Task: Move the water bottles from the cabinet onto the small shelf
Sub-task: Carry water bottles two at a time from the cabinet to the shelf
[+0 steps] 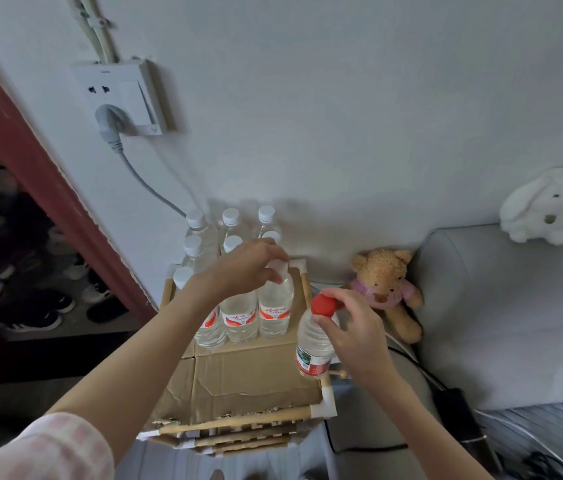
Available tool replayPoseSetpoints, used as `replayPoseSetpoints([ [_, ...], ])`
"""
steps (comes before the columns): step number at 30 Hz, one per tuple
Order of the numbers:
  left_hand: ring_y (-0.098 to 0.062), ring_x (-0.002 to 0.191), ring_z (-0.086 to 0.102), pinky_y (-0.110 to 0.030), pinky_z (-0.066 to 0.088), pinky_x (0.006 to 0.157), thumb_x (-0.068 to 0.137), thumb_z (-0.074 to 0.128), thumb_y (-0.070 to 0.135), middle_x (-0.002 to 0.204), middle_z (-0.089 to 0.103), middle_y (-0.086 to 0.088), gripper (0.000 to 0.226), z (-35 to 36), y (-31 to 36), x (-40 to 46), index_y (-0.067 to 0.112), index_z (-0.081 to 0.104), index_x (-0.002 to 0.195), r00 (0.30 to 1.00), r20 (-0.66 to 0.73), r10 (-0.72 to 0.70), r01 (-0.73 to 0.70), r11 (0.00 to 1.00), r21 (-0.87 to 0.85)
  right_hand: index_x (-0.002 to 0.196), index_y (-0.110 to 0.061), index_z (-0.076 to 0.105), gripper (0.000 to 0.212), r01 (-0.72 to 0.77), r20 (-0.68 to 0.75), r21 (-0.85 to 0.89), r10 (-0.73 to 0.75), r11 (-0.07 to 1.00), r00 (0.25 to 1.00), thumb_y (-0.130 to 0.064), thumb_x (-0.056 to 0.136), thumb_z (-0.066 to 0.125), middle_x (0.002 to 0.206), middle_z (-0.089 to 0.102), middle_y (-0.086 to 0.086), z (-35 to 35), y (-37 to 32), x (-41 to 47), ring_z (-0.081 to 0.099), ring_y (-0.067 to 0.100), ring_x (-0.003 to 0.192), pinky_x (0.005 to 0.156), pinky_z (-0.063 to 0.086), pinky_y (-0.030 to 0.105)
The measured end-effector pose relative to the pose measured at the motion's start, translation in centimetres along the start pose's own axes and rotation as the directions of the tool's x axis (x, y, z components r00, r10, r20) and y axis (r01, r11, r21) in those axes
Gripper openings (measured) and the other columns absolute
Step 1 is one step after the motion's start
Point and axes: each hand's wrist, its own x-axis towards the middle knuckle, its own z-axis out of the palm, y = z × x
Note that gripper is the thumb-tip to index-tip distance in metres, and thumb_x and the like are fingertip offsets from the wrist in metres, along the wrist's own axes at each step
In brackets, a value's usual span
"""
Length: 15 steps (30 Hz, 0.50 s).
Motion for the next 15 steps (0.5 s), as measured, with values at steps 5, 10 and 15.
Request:
replayPoseSetpoints([
  [5,-0.021,0.095,0.053,-0.025,0.035,0.076,0.079,0.067,0.021,0.104,0.058,-0.007,0.041,-0.4,-0.2,0.0,0.014,0.057,0.118,1.000,0.017,-0.013,0.013,1.000,0.002,0.110,-0.019,0.055,0.035,-0.018,0.056,0.008,0.017,1.000,0.998,-0.020,0.078,0.069,0.103,0.052,-0.008,2.3,-0.8,0.1,0.049,0.002,0.094,0.080,0.034,0.001],
  [10,-0.021,0.108,0.051,-0.031,0.040,0.085,0.084,0.060,0.015,0.114,0.061,-0.004,0.032,0.4,-0.4,-1.8,0.016,0.060,0.116,0.967,-0.235,0.100,-0.099,0.995,0.015,0.114,-0.023,0.050,0.039,-0.005,0.107,0.074,-0.003,0.997,0.994,-0.021,0.080,0.068,0.107,0.052,-0.012,3.4,-0.9,0.0,0.048,-0.004,0.101,0.086,0.036,0.003],
  [15,-0.009,0.096,0.053,-0.020,0.041,0.085,0.083,0.057,0.035,0.112,0.060,-0.002,0.039,3.1,0.4,-5.6,0.017,0.058,0.117,0.955,-0.279,0.095,-0.157,0.965,-0.210,0.115,-0.019,0.051,0.034,-0.100,0.142,0.321,0.057,0.942,0.988,-0.006,0.084,0.060,0.113,0.059,0.000,2.5,0.5,0.1,0.057,0.005,0.105,0.094,0.046,0.025],
])
